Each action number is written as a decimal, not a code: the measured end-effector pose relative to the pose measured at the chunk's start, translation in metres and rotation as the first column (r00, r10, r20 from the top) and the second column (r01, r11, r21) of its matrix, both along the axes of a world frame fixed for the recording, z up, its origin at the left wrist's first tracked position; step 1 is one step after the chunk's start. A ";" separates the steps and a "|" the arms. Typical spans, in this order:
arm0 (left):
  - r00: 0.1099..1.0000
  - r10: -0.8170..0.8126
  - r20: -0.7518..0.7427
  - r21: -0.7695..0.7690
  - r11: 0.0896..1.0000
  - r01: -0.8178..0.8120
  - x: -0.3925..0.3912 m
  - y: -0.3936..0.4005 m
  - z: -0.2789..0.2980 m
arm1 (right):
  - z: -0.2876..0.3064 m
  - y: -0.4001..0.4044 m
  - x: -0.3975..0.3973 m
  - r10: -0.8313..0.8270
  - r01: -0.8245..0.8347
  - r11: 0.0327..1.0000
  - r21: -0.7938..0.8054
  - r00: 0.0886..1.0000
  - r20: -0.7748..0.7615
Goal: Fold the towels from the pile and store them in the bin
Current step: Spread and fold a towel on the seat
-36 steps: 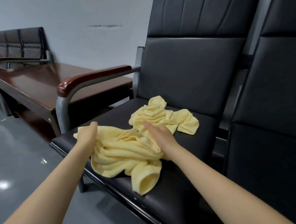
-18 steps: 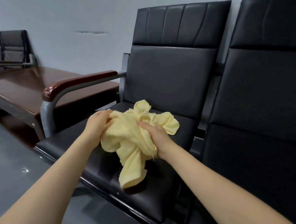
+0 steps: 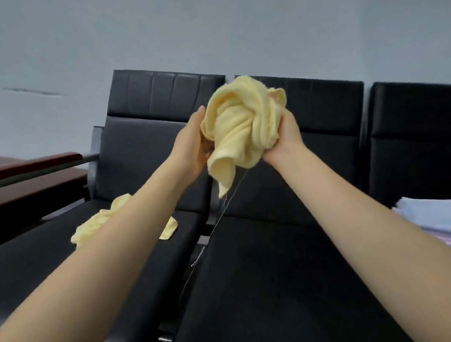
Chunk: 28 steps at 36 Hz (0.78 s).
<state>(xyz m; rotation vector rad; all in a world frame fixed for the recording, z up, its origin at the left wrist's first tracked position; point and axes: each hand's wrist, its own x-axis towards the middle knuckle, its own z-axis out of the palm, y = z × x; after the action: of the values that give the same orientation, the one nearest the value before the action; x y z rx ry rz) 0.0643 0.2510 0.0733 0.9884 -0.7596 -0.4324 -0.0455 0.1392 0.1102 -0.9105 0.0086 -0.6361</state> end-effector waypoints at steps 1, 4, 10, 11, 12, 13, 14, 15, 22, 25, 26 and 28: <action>1.000 -0.015 0.028 -0.012 1.000 0.015 -0.012 -0.011 0.012 | 0.013 -0.005 -0.017 -0.047 0.047 0.999 -0.015 0.999 0.018; 0.994 -0.081 0.068 -0.043 0.996 0.084 -0.043 -0.036 0.041 | 0.042 -0.019 -0.056 -0.185 0.187 0.981 -0.043 0.982 0.040; 0.966 -0.210 0.152 0.016 0.977 0.210 -0.101 -0.070 0.070 | 0.056 -0.046 -0.119 -0.268 0.270 0.963 -0.015 0.961 0.064; 0.958 -0.232 0.167 0.033 0.973 0.230 -0.108 -0.075 0.068 | 0.050 -0.052 -0.124 -0.272 0.273 0.962 -0.012 0.961 0.039; 0.950 -0.258 0.176 0.055 0.966 0.252 -0.114 -0.079 0.063 | 0.043 -0.057 -0.129 -0.281 0.281 0.960 -0.013 0.960 0.013; 0.944 -0.276 0.180 0.081 0.961 0.265 -0.117 -0.083 0.056 | 0.034 -0.063 -0.133 -0.289 0.288 0.957 -0.024 0.957 -0.016; 0.941 -0.288 0.177 0.105 0.956 0.273 -0.118 -0.088 0.047 | 0.024 -0.068 -0.136 -0.298 0.296 0.955 -0.032 0.953 -0.047; 0.940 -0.299 0.163 0.131 0.951 0.280 -0.121 -0.093 0.035 | 0.012 -0.073 -0.141 -0.314 0.312 0.949 -0.030 0.947 -0.073; 0.972 -0.220 -0.078 0.236 0.943 0.233 -0.118 -0.094 -0.066 | -0.109 -0.098 -0.172 -0.555 0.449 0.831 -0.327 0.691 -0.463; 0.969 -0.128 -0.209 0.292 0.938 0.187 -0.108 -0.079 -0.106 | -0.166 -0.107 -0.190 -0.562 0.456 0.825 -0.334 0.600 -0.569; 0.964 -0.090 -0.251 0.331 0.928 0.173 -0.105 -0.073 -0.118 | -0.181 -0.110 -0.196 -0.544 0.469 0.834 -0.292 0.603 -0.583; 0.946 -0.034 -0.323 0.382 0.910 0.163 -0.102 -0.062 -0.136 | -0.196 -0.117 -0.205 -0.518 0.537 0.830 -0.149 0.644 -0.562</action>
<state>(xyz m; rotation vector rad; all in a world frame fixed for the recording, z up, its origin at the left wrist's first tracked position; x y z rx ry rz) -0.0375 0.1890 -0.0630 1.2336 -0.4407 -0.8391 -0.2509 0.0218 -0.0859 -1.0506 0.8807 -0.8710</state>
